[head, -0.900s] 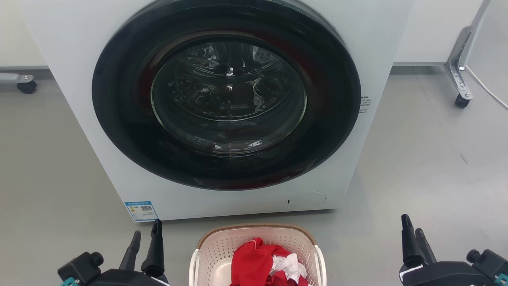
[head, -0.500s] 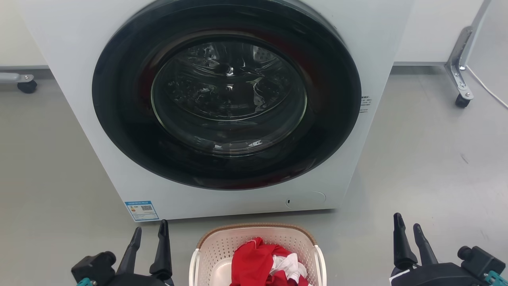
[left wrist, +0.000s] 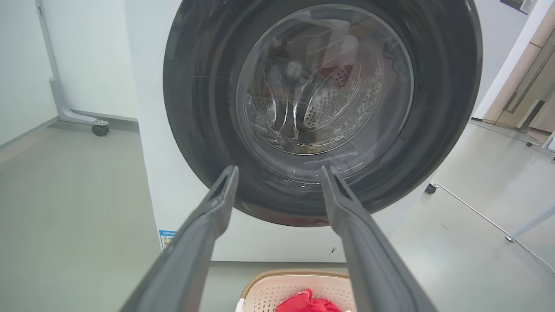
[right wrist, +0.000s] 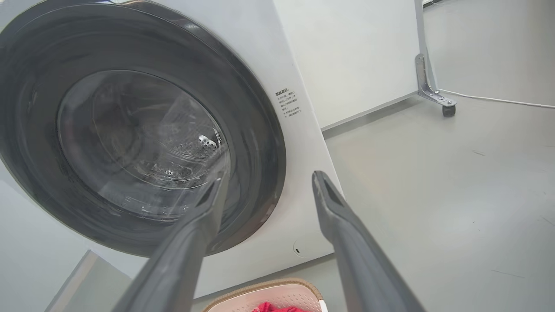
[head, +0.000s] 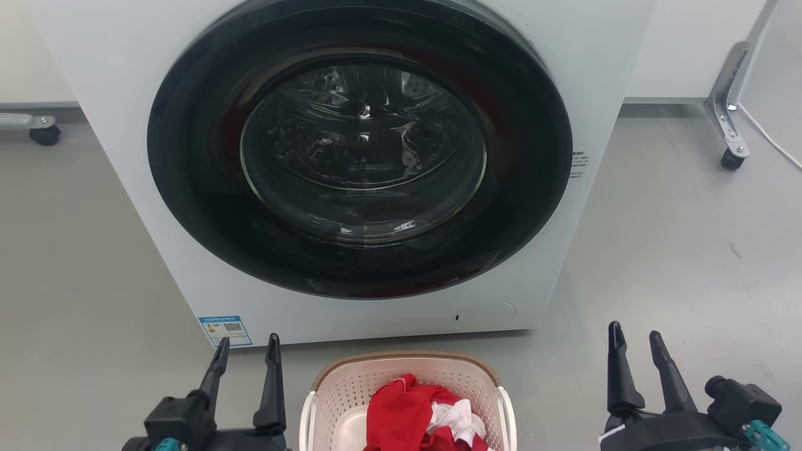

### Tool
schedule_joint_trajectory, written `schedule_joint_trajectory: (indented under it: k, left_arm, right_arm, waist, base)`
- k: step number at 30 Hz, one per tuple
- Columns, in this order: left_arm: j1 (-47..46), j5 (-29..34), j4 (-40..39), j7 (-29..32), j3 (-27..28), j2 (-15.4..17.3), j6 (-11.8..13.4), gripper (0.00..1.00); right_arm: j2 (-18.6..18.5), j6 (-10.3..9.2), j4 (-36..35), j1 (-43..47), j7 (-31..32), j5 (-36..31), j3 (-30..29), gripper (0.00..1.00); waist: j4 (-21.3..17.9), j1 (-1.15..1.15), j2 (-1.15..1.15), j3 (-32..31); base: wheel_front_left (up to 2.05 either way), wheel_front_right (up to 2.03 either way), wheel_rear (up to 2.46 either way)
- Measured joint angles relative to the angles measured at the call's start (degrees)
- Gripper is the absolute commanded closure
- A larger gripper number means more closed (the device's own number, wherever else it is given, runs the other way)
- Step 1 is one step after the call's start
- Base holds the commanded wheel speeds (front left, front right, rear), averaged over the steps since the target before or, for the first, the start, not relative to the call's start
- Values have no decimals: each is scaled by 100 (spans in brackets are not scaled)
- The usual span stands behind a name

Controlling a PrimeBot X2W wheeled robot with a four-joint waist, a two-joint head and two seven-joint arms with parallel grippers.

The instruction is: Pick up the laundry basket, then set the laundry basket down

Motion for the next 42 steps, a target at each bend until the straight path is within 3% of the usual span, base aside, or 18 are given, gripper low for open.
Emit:
schedule_joint_trajectory:
  k: [24,42]
  left_arm:
    - [130,2158,-467,-508,-403,-7,347,0]
    - [220,2108,-520,-524,-382,-19,348,0]
  right_arm:
    - [-19,-337,-476,147,-505,-2029,369,0]
    - [-20,-337,-546,153,-521,-2118,367,0]
  waist:
    - [26,0,0,-66]
    - [19,0,0,-43]
  base:
    - [0,0,0]
    - [0,0,0]
